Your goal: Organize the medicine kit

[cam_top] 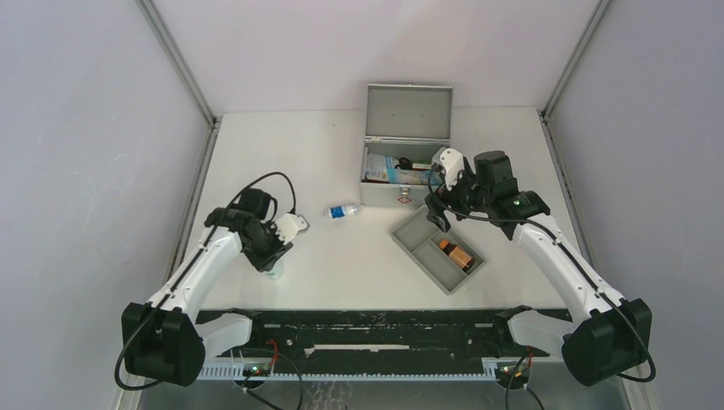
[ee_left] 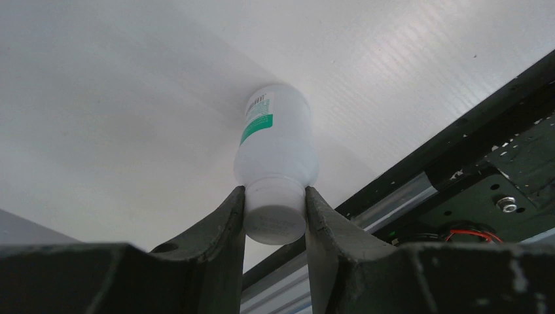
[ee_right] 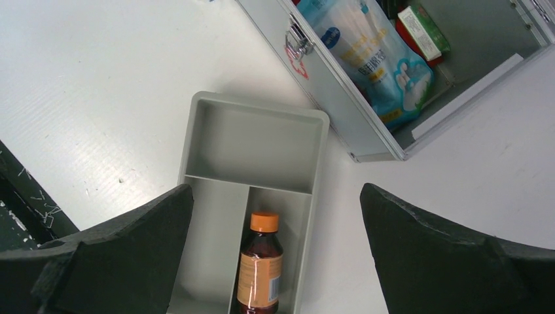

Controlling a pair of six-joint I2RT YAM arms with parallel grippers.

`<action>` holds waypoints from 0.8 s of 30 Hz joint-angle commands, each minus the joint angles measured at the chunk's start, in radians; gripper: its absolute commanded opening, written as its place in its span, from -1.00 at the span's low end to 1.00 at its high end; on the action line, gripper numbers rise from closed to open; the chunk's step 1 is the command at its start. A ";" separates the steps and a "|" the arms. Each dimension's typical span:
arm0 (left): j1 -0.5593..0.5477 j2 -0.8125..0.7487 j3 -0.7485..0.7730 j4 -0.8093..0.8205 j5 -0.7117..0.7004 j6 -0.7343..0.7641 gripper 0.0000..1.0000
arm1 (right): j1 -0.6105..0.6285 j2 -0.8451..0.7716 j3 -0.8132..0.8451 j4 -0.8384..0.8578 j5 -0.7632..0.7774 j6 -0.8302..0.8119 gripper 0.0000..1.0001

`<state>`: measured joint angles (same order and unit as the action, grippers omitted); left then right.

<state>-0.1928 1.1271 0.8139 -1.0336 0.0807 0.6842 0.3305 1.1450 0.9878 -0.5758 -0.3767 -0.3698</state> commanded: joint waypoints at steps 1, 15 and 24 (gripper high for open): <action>0.007 -0.008 0.049 -0.021 0.115 0.021 -0.60 | 0.022 -0.006 -0.009 0.062 -0.053 0.009 0.95; -0.147 -0.017 0.251 0.056 0.482 -0.042 -0.91 | 0.153 0.041 0.049 0.176 -0.364 -0.020 0.89; -0.235 0.029 0.367 0.191 0.762 -0.114 -0.95 | 0.255 0.114 0.130 0.211 -0.506 -0.024 0.83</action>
<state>-0.4129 1.1450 1.0927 -0.9443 0.6216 0.6163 0.5560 1.2385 1.0691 -0.4446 -0.7677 -0.4004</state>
